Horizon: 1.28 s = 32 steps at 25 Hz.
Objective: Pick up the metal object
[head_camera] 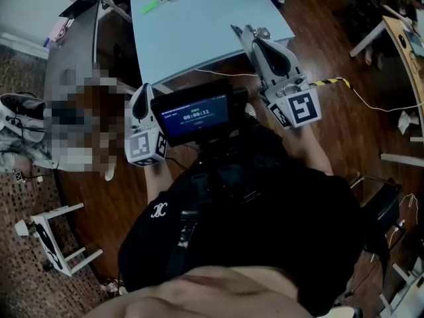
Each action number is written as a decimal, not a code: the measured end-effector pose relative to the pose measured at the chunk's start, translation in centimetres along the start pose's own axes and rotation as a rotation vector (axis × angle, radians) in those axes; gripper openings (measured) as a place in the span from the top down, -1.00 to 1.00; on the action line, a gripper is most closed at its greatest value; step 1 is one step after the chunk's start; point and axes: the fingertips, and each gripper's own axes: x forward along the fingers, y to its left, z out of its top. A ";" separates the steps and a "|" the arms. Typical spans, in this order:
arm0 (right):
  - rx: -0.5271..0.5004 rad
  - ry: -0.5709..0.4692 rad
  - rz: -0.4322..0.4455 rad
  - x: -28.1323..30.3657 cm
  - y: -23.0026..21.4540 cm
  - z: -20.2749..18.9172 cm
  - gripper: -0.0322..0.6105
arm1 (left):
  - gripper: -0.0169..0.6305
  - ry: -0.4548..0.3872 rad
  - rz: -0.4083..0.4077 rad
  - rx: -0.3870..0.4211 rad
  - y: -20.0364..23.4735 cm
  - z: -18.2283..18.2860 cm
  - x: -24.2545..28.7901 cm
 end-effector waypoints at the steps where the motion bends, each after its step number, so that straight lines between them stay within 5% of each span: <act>1: 0.006 0.011 -0.006 -1.7 1.5 0.3 0.84 | 0.92 -0.002 -0.012 0.008 -0.5 -0.2 -1.9; 11: 0.062 0.069 -0.044 -11.0 7.8 3.5 0.84 | 0.92 -0.049 -0.067 0.005 -3.8 2.0 -13.3; 32: 0.058 0.045 -0.042 -17.8 3.2 7.7 0.85 | 0.92 -0.049 -0.080 0.037 -13.0 5.0 -15.5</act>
